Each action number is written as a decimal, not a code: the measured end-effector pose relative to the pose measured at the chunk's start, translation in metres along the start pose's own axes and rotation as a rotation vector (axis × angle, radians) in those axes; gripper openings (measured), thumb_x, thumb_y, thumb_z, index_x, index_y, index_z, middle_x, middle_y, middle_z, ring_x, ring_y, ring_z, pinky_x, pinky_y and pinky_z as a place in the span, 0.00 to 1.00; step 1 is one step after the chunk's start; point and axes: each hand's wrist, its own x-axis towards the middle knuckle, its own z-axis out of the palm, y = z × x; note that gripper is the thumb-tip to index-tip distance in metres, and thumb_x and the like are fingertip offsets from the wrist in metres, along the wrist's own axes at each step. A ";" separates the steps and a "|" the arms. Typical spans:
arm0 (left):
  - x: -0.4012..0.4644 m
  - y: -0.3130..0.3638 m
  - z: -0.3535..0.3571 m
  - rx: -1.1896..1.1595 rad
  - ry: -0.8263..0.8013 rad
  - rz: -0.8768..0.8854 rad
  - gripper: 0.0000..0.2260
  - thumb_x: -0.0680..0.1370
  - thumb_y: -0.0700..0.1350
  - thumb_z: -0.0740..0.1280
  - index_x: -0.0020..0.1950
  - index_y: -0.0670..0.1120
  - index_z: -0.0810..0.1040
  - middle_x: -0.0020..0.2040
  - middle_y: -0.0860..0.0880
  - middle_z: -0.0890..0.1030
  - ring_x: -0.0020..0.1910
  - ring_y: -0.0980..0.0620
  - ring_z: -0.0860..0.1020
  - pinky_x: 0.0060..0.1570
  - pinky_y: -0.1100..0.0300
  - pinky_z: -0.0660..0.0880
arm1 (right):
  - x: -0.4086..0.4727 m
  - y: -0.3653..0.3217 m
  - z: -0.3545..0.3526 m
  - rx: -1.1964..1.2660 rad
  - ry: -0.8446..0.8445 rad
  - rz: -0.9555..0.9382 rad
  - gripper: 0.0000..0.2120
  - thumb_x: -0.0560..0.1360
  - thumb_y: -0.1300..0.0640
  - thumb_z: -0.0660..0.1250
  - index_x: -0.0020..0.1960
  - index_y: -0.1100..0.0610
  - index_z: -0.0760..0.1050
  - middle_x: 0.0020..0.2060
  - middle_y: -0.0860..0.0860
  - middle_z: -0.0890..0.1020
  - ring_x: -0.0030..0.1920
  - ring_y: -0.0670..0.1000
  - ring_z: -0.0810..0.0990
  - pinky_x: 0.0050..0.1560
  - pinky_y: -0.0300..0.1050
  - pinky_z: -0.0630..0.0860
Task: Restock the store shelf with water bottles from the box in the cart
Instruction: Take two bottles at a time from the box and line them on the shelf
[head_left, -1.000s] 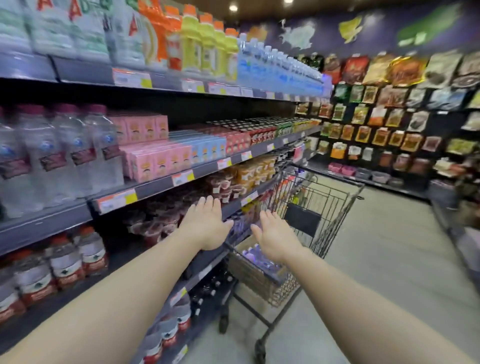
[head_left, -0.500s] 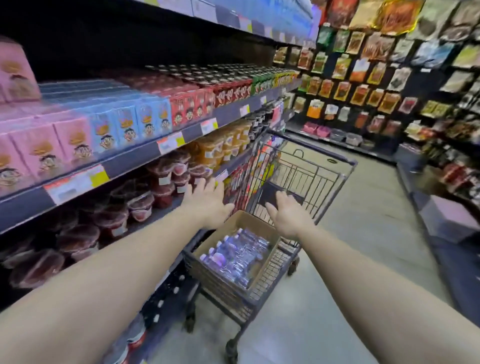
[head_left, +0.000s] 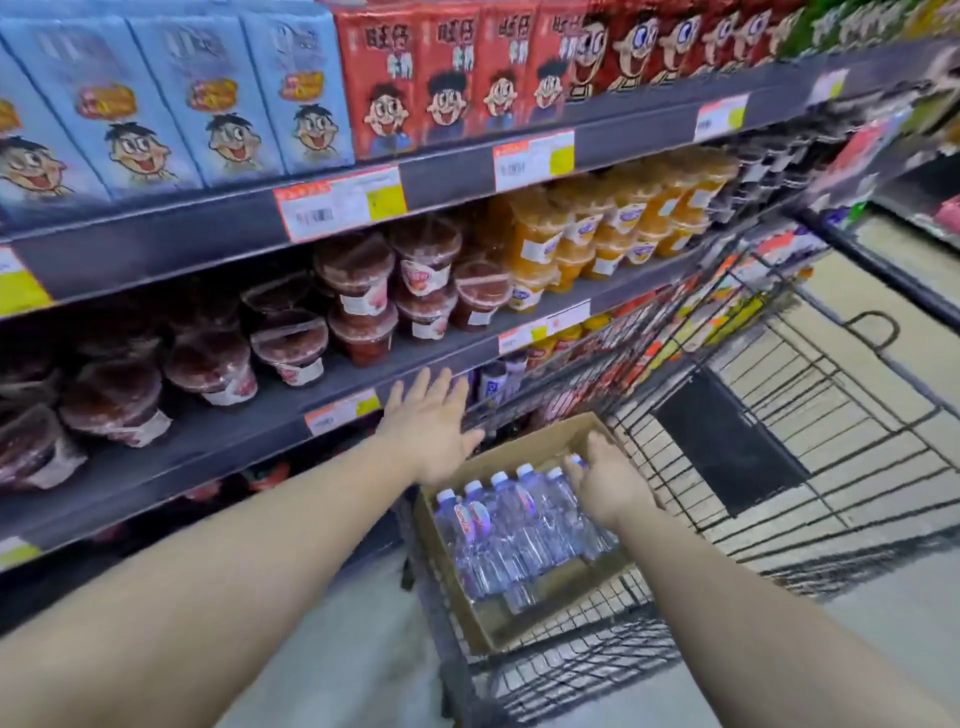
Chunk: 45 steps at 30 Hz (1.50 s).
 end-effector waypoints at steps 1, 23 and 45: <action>0.011 0.009 0.007 -0.005 -0.018 -0.017 0.33 0.82 0.62 0.50 0.80 0.48 0.42 0.81 0.46 0.42 0.79 0.44 0.40 0.77 0.43 0.42 | 0.015 0.009 0.001 -0.001 -0.022 -0.021 0.27 0.81 0.45 0.54 0.73 0.61 0.60 0.71 0.58 0.68 0.70 0.59 0.67 0.68 0.52 0.66; 0.088 0.037 0.186 -0.145 -0.202 -0.169 0.31 0.82 0.58 0.54 0.80 0.48 0.48 0.81 0.45 0.49 0.80 0.45 0.46 0.78 0.48 0.45 | 0.139 0.100 0.165 0.117 -0.515 0.138 0.34 0.78 0.43 0.61 0.78 0.53 0.52 0.70 0.59 0.68 0.65 0.61 0.74 0.64 0.53 0.71; 0.088 0.044 0.172 -1.346 -0.357 -0.507 0.27 0.66 0.54 0.74 0.63 0.50 0.76 0.57 0.50 0.83 0.58 0.51 0.81 0.59 0.51 0.76 | 0.133 0.080 0.115 0.822 -0.851 0.081 0.29 0.72 0.52 0.73 0.71 0.50 0.70 0.65 0.45 0.76 0.63 0.48 0.74 0.69 0.51 0.66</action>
